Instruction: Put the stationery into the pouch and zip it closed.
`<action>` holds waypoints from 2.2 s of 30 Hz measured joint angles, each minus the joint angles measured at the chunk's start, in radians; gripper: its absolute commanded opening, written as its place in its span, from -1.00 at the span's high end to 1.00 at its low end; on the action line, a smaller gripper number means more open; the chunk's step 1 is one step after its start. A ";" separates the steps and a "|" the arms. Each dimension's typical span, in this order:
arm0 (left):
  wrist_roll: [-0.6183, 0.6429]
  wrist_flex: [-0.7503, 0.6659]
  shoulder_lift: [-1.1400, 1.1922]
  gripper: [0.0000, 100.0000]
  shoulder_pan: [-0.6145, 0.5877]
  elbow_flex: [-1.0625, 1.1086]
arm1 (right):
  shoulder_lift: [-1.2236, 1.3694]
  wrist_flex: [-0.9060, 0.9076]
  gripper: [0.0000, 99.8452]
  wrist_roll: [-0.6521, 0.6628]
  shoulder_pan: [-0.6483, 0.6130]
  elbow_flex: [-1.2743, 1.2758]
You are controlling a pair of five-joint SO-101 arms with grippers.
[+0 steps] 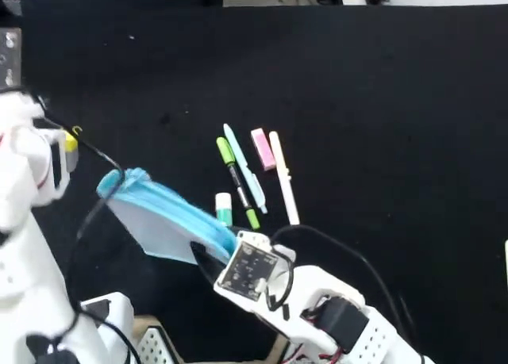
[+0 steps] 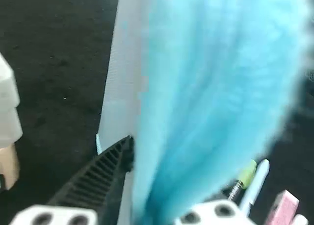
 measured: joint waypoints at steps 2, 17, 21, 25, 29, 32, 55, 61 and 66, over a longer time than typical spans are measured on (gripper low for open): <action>-0.002 0.000 -0.054 0.60 0.020 0.032 | 0.000 -0.003 0.98 -0.002 0.011 0.003; -0.002 0.003 -0.157 0.60 0.256 0.100 | 0.000 -0.006 0.98 -0.003 0.012 0.012; -0.002 0.003 -0.118 0.60 0.224 0.101 | 0.000 -0.035 0.98 -0.003 0.012 0.037; -0.002 0.003 -0.132 0.60 0.221 0.101 | 0.000 -0.052 0.98 -0.003 0.012 0.052; -0.002 0.003 -0.235 0.60 0.219 0.101 | 0.000 -0.052 0.98 -0.003 0.012 0.052; -0.002 0.003 -0.322 0.60 0.219 0.101 | 0.000 -0.052 0.98 -0.003 0.012 0.052; -0.002 0.003 -0.137 0.60 0.219 0.075 | 0.000 -0.052 0.98 -0.003 0.012 0.057; -0.040 0.003 -0.285 0.60 0.218 0.100 | 0.000 -0.052 0.98 -0.003 0.012 0.058; -0.046 0.003 -0.304 0.60 0.219 0.190 | 0.000 -0.052 0.98 -0.003 0.012 0.058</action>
